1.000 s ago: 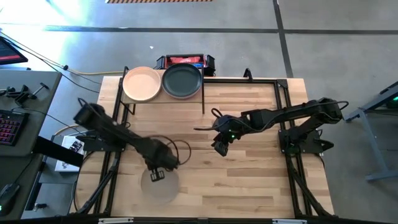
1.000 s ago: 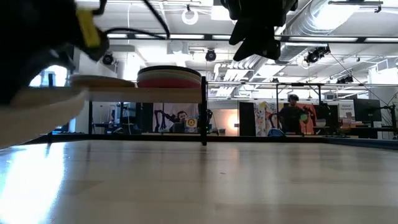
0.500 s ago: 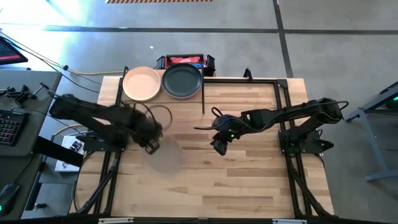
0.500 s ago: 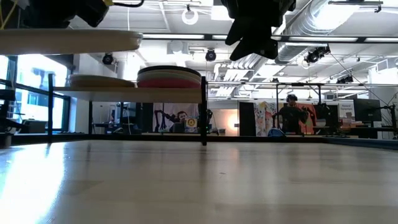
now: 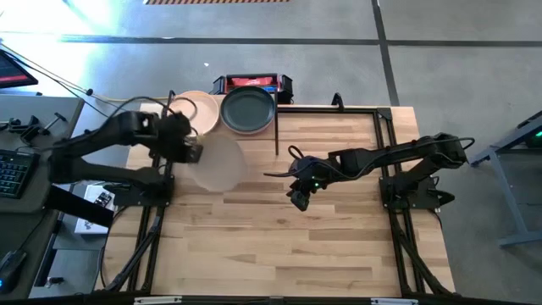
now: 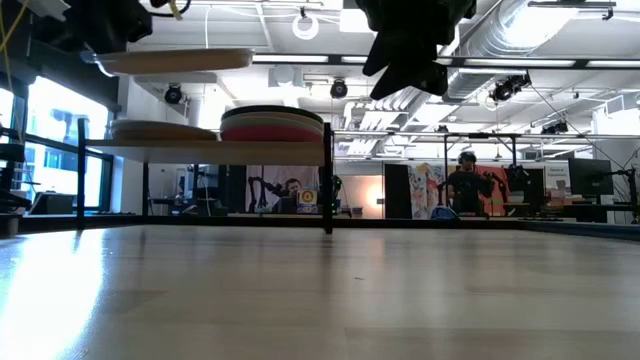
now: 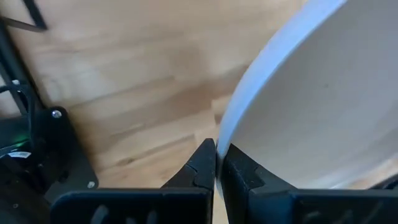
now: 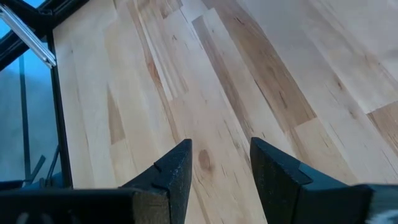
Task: Place and stack plates onto a shelf
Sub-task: Stack the gray plate on top of the light orange plate on the shelf
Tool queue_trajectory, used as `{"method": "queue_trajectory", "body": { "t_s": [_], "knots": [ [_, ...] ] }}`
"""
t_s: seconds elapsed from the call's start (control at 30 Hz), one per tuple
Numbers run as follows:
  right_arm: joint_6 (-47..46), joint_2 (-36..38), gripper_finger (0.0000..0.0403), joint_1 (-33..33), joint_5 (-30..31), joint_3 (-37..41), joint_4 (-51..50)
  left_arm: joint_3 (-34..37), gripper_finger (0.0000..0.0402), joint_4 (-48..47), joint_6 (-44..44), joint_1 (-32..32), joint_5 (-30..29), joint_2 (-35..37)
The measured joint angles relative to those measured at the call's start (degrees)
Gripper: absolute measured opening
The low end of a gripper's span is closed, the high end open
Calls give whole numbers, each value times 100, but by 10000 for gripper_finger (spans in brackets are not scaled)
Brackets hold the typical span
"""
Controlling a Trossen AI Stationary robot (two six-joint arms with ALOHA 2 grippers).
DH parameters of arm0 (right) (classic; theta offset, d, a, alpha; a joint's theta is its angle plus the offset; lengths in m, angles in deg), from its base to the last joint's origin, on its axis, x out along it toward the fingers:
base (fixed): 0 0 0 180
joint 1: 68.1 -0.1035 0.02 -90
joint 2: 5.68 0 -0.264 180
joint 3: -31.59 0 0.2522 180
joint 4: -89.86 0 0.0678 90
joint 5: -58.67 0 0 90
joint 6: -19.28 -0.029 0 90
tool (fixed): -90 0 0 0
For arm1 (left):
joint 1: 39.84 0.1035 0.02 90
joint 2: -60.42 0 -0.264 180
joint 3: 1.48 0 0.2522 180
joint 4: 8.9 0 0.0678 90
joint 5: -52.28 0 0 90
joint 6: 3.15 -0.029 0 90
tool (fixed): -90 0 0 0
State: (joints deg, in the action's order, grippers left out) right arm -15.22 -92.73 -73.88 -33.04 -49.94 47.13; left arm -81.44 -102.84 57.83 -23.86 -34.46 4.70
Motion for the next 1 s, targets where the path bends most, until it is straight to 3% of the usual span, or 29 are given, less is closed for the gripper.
{"method": "queue_trajectory", "body": {
  "t_s": [0.63, 1.0],
  "knots": [
    [-2, 0, 142, 0, 214, 0, 13, 0, 4, 764, -117, 3310, -888, 326],
    [-1, 0, 142, 0, 216, 0, 10, 0, 5, 450, -61, 4254, -848, 236]
  ]
}}
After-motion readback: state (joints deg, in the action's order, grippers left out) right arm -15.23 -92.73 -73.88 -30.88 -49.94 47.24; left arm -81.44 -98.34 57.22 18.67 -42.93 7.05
